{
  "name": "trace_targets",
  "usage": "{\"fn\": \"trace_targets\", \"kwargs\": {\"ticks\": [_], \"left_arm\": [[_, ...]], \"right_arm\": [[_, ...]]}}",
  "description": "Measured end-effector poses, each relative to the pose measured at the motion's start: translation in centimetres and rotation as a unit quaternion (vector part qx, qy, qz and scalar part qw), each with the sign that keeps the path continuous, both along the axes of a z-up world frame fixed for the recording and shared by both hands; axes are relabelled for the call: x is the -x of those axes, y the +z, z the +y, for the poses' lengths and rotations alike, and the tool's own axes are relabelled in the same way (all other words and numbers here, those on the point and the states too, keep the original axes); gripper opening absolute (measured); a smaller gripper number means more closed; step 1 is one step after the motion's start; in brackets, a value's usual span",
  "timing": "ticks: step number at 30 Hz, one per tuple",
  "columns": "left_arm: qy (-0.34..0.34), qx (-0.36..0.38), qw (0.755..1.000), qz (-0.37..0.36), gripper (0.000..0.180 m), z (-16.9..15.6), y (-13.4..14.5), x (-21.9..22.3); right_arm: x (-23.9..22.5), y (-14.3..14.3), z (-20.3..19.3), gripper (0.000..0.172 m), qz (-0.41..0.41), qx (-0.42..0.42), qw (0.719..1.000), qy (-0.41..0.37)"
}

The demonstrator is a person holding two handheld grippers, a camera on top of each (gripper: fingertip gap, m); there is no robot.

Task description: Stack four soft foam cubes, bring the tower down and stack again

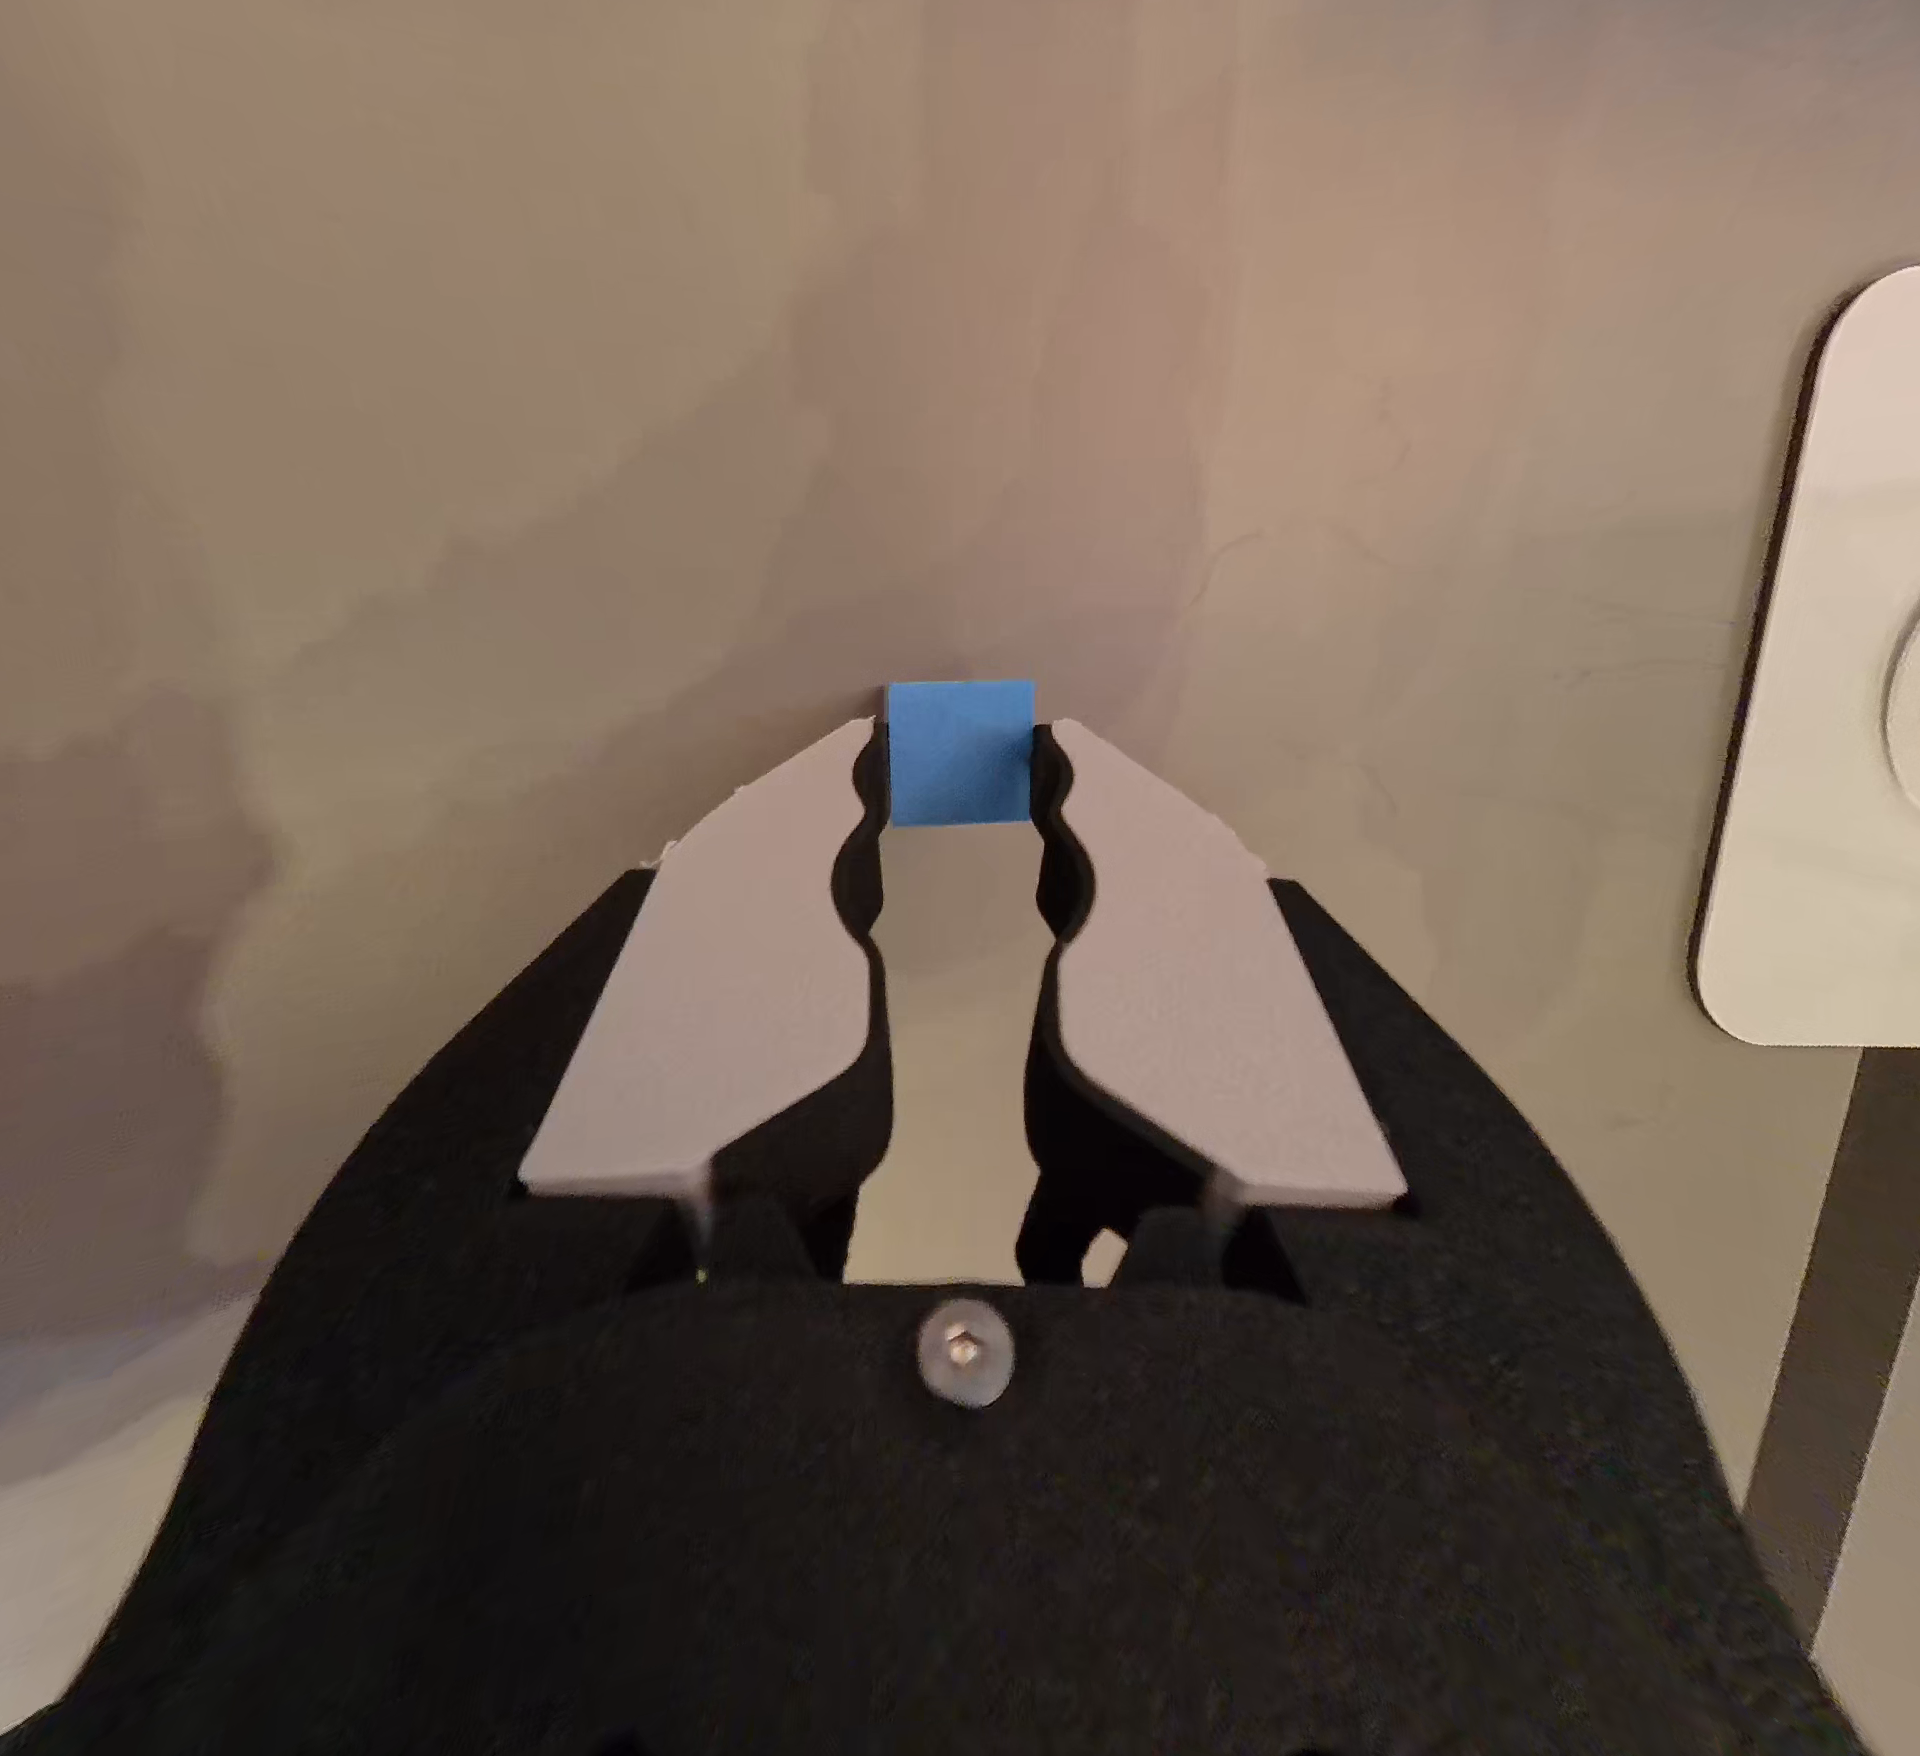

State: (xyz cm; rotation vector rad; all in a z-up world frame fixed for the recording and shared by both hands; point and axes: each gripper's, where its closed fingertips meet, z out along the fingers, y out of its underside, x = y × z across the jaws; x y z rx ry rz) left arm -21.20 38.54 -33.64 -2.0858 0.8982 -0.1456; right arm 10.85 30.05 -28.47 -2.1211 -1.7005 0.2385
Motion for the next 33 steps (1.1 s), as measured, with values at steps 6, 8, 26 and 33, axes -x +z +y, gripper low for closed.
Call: {"fn": "trace_targets", "kwargs": {"ticks": [6,8,26,33], "left_arm": [[0.001,0.002,1.000,0.003,0.028,0.0,-0.1,0.0],[0.001,0.002,1.000,0.004,0.028,0.0,-0.1,0.0],[0.087,-0.153,0.982,-0.069,0.020,1.2,9.6,6.4],[0.054,-0.091,0.989,-0.099,0.033,-0.5,10.6,11.4]], "right_arm": [[0.2,-0.1,0.0,0.026,0.005,0.003,1.000,0.003],[0.1,-0.1,0.0,0.026,0.005,0.004,1.000,0.004],[7.0,7.6,0.5,0.041,0.072,-0.084,0.994,-0.017],[16.6,6.5,-0.6,0.040,0.087,-0.081,0.992,0.052]]}}
